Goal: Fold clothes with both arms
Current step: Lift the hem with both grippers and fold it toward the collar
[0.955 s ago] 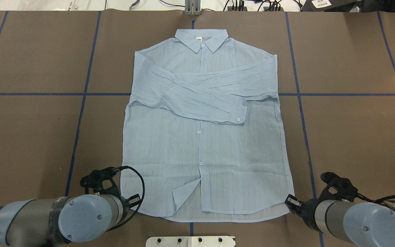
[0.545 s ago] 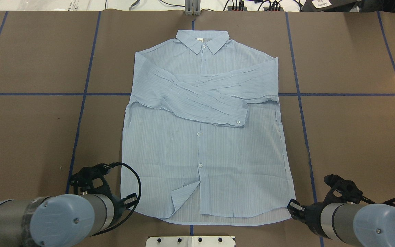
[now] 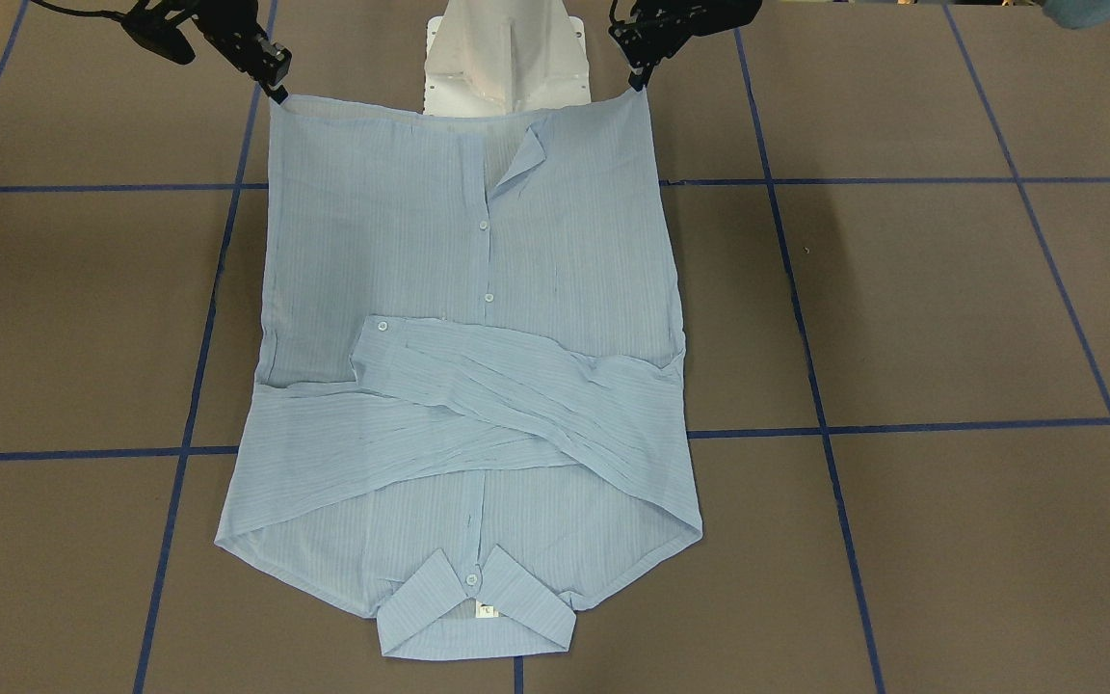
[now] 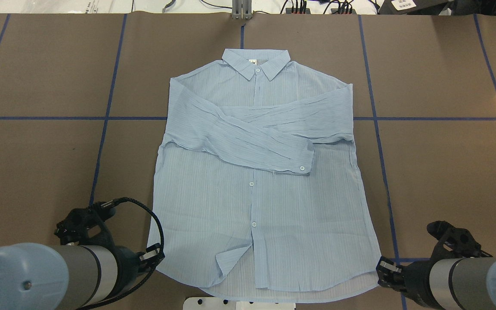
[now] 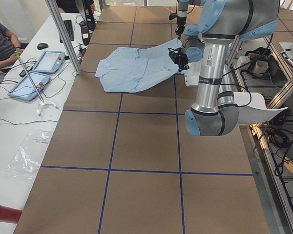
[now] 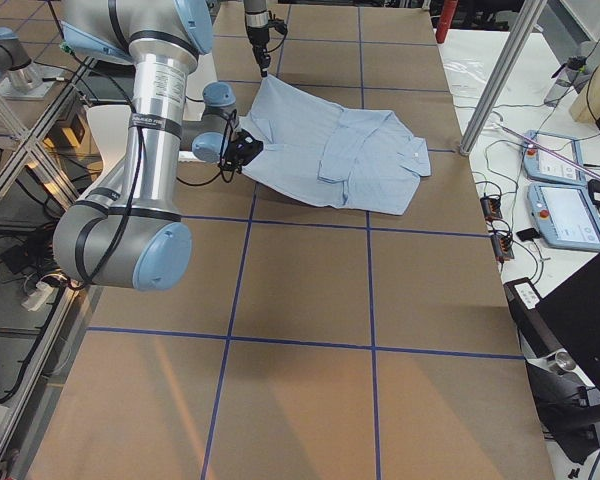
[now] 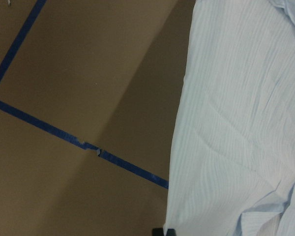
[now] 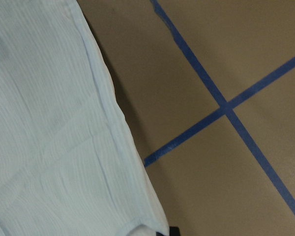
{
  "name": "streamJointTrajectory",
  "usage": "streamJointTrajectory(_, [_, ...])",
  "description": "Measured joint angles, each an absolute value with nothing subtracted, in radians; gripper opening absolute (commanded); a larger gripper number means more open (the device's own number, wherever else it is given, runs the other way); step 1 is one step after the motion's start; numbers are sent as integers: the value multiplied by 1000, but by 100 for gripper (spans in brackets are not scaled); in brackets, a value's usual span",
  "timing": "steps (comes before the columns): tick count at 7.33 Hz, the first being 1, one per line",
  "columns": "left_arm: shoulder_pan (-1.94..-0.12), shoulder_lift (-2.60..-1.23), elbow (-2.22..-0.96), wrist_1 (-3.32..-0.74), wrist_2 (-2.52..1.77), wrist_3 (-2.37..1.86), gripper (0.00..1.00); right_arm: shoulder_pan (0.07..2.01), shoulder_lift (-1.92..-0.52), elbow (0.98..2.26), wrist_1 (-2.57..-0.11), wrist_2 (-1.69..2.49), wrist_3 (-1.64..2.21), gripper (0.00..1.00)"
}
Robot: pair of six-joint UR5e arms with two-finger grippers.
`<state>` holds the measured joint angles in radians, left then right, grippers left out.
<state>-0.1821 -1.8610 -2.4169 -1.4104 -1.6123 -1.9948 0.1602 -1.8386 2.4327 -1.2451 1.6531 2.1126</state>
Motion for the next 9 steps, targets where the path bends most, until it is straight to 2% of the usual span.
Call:
streamJointTrajectory(2, [-295, -1918, -2409, -1408, -1616, -1930, 0, 284, -1803, 2436, -1245, 1684, 2111, 0])
streamJointTrajectory(4, [-419, -1968, -2350, -1410, -1631, -1808, 0, 522, -1696, 2355, -1246, 1867, 2091, 0])
streamJointTrajectory(6, [-538, -2040, -2206, -1440, -1670, -1702, 0, 704, -1575, 2212, -1249, 1983, 2030, 0])
streamJointTrajectory(9, [-642, -2107, -1910, -1686, -1680, -1665, 0, 840, -1340, 1949, -1294, 1997, 1940, 0])
